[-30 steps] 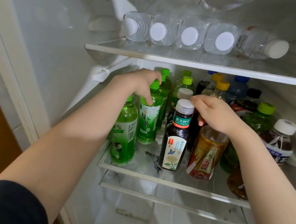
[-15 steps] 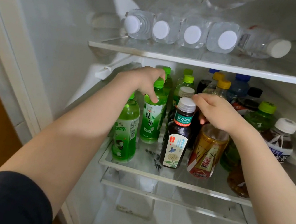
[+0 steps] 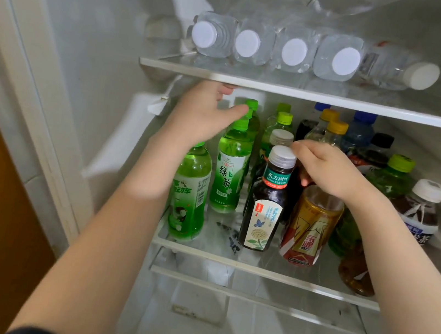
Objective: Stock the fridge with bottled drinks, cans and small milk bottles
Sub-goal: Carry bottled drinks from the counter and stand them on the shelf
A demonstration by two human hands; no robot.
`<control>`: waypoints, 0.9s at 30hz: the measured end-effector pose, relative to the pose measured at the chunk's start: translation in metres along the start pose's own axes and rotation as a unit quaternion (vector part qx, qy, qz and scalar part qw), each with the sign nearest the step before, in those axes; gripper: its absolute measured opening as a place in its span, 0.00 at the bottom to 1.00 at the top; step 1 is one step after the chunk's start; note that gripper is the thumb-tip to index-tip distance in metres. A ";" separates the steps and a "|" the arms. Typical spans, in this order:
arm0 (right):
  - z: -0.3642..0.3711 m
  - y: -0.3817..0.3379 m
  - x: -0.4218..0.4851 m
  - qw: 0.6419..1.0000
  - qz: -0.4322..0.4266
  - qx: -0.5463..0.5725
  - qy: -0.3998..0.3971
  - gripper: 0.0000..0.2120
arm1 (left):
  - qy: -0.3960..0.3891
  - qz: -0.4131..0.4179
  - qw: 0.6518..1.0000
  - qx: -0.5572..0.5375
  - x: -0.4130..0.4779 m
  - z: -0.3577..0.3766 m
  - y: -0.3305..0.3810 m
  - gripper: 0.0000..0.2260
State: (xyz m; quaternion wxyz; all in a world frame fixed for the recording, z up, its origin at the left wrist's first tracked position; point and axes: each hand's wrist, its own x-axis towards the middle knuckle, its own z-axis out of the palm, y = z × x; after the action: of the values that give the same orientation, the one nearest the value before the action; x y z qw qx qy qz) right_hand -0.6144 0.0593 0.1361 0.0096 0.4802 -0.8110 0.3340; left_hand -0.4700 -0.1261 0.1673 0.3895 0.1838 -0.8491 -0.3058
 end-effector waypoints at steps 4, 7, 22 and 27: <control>0.002 -0.001 -0.001 1.000 -0.006 0.009 -0.006 0.15 | 0.179 0.038 0.979 -0.094 -0.068 0.008 -0.018 0.21; 0.003 -0.002 0.000 1.000 -0.009 0.010 0.011 0.15 | 0.130 -0.021 0.985 -0.108 -0.088 0.017 -0.036 0.27; 0.008 -0.009 -0.010 0.965 -0.097 -0.184 0.157 0.17 | 0.127 -0.032 0.978 -0.164 -0.087 0.054 -0.031 0.17; 0.016 -0.013 -0.021 0.936 -0.120 -0.207 0.257 0.15 | 0.074 -0.083 0.960 -0.258 -0.100 0.056 -0.043 0.25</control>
State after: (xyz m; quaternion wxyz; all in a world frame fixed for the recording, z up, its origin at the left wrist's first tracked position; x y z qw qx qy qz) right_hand -0.5882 0.0632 0.1234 0.3569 0.4594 -0.7683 0.2671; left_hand -0.4473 -0.0825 0.0553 0.4585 0.1686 -0.6923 -0.5311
